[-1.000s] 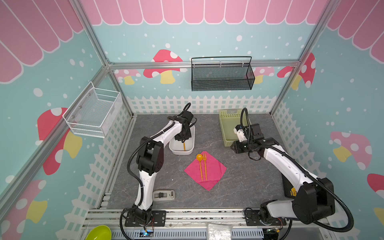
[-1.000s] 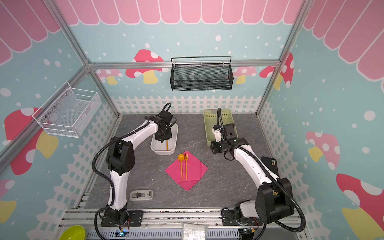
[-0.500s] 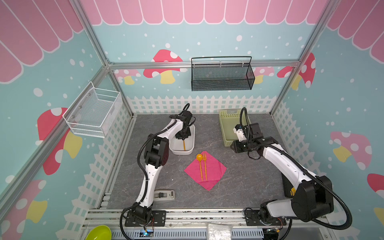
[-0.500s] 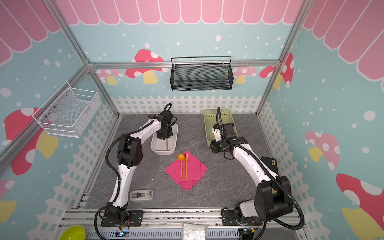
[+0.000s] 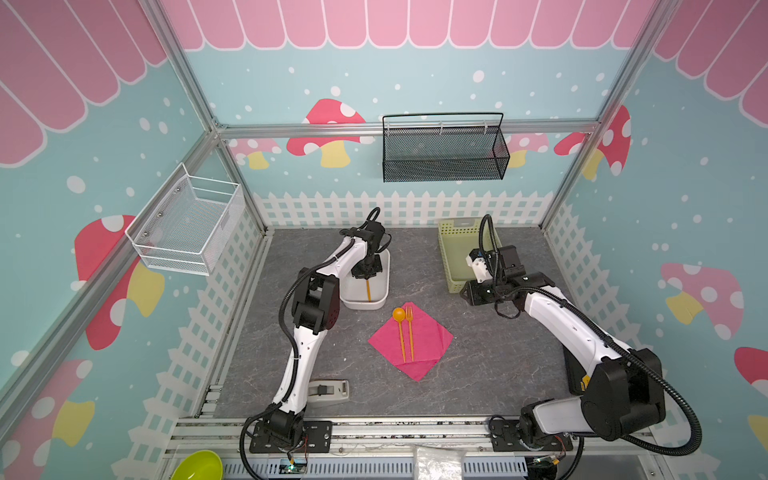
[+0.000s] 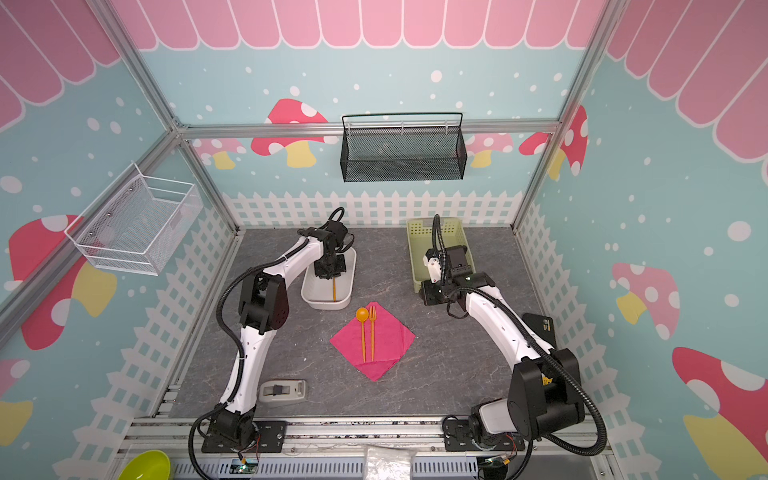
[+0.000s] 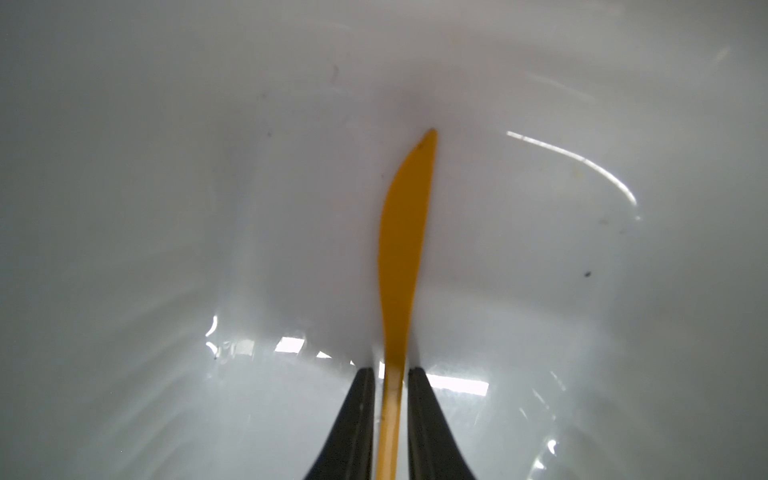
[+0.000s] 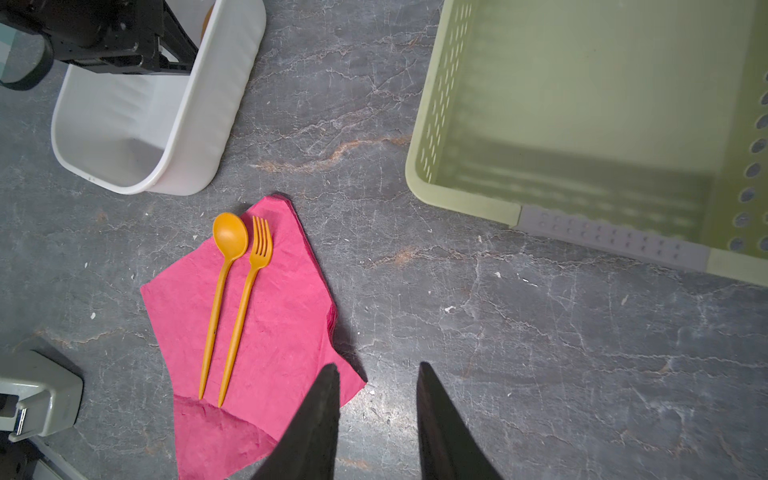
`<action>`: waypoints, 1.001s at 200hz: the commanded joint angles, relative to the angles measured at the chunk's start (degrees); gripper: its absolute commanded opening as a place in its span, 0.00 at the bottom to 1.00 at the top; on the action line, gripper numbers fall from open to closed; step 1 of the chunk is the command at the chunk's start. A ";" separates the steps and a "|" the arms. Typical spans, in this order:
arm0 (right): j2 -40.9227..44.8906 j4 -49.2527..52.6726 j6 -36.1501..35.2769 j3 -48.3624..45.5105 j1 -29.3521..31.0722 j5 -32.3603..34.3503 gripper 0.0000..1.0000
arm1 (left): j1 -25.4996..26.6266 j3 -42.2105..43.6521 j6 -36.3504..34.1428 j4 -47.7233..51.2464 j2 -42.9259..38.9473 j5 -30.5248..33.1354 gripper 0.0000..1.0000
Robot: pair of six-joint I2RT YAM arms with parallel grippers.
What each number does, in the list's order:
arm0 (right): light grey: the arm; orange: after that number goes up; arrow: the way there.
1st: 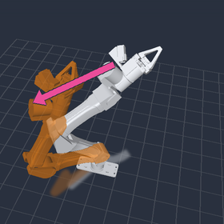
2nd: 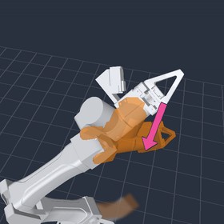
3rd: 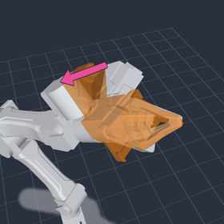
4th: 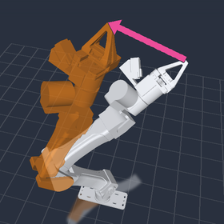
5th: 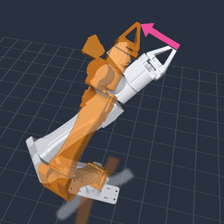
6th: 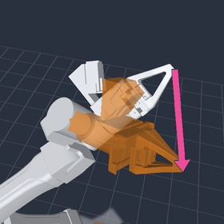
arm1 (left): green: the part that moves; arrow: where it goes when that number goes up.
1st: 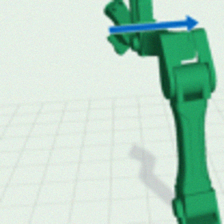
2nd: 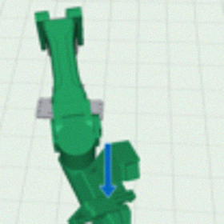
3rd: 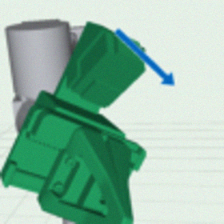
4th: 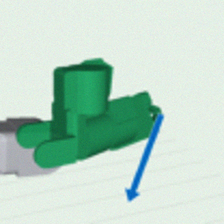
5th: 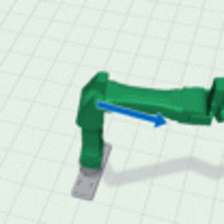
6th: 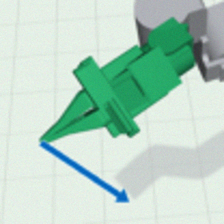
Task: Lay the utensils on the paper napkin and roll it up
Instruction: 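Grasp the orange knife handle with the left gripper and lift it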
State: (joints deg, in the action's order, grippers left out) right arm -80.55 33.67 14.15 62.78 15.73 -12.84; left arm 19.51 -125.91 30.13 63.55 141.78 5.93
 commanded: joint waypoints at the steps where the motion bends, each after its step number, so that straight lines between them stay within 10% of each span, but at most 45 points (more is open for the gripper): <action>1: -0.52 1.26 0.09 1.64 -0.30 0.28 0.34 | -0.35 0.98 -1.38 1.35 0.27 -1.58 0.18; 200: -0.37 1.38 0.26 1.66 -0.35 0.38 0.35 | -0.46 4.94 -3.76 1.38 0.95 -3.12 0.12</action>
State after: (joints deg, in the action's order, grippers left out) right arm -80.55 33.93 14.24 62.78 15.73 -12.84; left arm 19.51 -122.26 27.59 63.40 140.05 3.55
